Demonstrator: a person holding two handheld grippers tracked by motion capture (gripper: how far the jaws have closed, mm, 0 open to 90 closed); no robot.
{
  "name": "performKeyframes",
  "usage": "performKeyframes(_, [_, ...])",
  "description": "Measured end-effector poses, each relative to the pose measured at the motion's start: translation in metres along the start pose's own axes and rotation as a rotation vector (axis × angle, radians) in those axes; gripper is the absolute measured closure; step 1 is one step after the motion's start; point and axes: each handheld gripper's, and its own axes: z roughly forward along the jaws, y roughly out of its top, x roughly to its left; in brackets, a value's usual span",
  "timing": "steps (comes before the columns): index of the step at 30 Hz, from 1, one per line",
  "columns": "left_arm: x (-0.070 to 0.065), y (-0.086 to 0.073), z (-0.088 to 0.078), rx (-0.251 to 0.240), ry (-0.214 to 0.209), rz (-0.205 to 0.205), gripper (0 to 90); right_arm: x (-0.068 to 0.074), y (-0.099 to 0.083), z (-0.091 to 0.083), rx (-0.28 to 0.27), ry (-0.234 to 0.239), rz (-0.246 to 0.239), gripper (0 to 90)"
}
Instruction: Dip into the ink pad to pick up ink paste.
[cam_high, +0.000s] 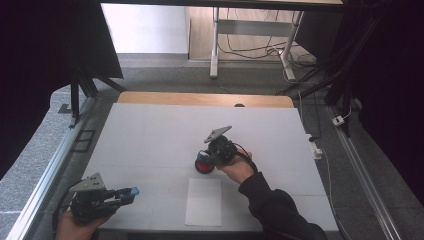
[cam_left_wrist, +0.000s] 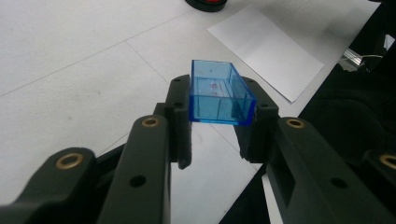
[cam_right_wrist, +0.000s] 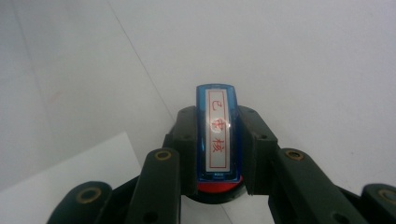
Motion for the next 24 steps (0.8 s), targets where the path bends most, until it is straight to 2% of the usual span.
performKeyframes(5, [0.0, 0.0, 0.0, -0.001, 0.0, 0.0, 68.2, 0.002, 0.004, -0.011, -0.05, 0.031, 0.015, 71.0])
performKeyframes(9, [0.0, 0.0, 0.0, -0.001, -0.001, 0.0, 68.2, 0.002, 0.005, -0.015, -0.062, 0.046, 0.025, 71.0])
performKeyframes(18, [0.0, 0.0, 0.0, -0.001, -0.001, -0.001, 68.2, 0.003, 0.003, -0.008, -0.009, 0.02, -0.006, 71.0])
performKeyframes(24, [0.0, 0.0, 0.0, -0.001, -0.001, -0.001, 68.2, 0.002, -0.001, 0.0, 0.019, 0.019, -0.007, 71.0])
